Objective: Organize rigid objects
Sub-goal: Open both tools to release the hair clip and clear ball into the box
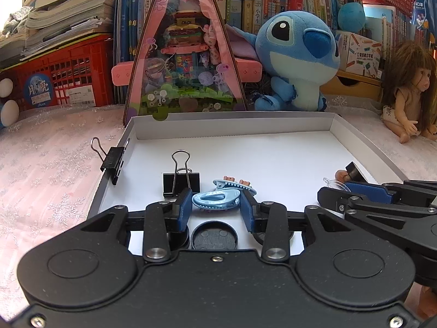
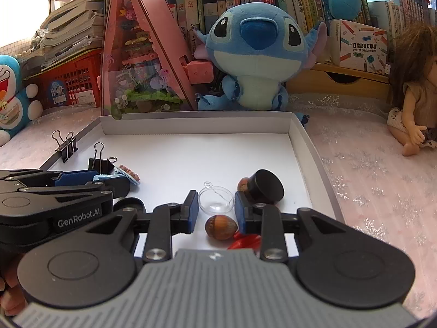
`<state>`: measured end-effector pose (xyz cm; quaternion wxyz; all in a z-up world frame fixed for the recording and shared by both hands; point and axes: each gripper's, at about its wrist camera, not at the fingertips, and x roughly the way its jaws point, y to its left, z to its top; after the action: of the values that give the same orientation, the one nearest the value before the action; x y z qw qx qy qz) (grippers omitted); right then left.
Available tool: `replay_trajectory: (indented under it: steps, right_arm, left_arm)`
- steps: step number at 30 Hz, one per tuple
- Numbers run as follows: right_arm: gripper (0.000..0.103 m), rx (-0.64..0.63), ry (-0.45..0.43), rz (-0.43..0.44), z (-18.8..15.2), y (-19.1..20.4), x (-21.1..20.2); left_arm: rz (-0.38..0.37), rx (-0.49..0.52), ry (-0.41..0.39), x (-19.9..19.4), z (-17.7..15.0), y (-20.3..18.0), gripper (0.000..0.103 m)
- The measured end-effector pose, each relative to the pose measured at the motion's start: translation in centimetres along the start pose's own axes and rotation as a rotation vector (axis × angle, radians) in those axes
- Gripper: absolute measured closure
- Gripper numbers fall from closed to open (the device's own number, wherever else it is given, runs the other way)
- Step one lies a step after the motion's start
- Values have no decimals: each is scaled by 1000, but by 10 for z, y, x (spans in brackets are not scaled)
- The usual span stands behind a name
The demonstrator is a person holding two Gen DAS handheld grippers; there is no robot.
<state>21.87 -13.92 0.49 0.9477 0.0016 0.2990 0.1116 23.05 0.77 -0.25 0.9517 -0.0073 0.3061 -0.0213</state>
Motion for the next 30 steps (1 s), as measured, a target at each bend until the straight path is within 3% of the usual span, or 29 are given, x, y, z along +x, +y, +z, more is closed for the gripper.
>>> replay_trajectory:
  steps: [4, 10, 15, 21, 30]
  right_arm:
    - [55, -6, 3, 2, 0, -1, 0]
    - [51, -17, 3, -5, 1, 1, -4]
    - [46, -44, -20, -8, 3, 2, -14]
    - [41, -56, -34, -17, 3, 4, -21]
    - [17, -51, -52, -54, 4, 1, -31]
  left_arm:
    - [3, 3, 6, -1, 0, 0, 66]
    - [-1, -6, 15, -5, 3, 0, 56]
    - [-1, -1, -25, -15, 4, 1, 39]
    - [14, -6, -30, -24, 4, 3, 33]
    - [40, -20, -40, -35, 1, 9, 25]
